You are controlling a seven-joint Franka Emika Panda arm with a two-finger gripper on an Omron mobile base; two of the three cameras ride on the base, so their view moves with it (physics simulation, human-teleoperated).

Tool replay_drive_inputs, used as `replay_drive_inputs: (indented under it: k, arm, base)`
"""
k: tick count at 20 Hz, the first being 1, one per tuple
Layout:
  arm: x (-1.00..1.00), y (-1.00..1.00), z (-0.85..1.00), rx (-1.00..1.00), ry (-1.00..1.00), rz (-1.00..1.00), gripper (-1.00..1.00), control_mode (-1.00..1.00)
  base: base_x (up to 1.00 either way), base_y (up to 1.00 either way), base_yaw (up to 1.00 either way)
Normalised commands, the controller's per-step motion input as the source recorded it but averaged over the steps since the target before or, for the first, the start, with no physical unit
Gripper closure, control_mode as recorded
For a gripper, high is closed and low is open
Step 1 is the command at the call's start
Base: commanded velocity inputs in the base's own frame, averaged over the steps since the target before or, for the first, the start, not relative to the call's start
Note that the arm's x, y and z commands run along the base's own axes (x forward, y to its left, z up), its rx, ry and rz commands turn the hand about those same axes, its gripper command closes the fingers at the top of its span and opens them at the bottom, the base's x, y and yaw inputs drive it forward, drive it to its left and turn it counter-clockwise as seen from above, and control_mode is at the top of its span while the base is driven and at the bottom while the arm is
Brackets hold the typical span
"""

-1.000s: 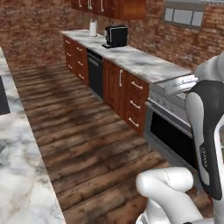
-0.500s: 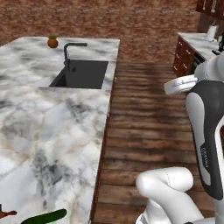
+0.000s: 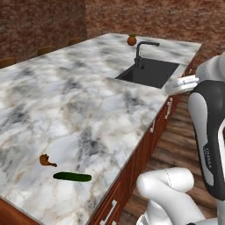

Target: Open the fridge, remove the kiwi, cucumber, and chicken drumstick, and place them on any counter.

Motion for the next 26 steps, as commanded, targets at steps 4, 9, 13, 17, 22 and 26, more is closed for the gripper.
replay_drive_inputs:
  k: [4, 9, 13, 17, 22, 26]
  arm:
    - [0.00, 0.00, 0.00, 0.00, 0.00, 0.00, 1.00, 1.00]
    - [0.00, 0.00, 0.00, 0.00, 0.00, 0.00, 1.00, 1.00]
    - [0.00, 0.00, 0.00, 0.00, 0.00, 0.00, 1.00, 1.00]
    - [0.00, 0.17, -0.17, -0.08, 0.09, 0.06, 1.00, -1.00]
    - [0.08, 0.80, -0.83, -0.35, 0.37, 0.21, 1.00, -1.00]
    - [0.35, 0.82, -0.79, -0.44, 0.55, 0.32, 1.00, -1.00]
  base:
    - [0.08, 0.09, 0.30]
    - [0.07, 0.25, 0.08]
    - [0.00, 0.47, 0.33]
    - [0.02, 0.41, 0.25]
    - [0.00, 0.00, 0.00]
    - [0.00, 0.00, 0.00]
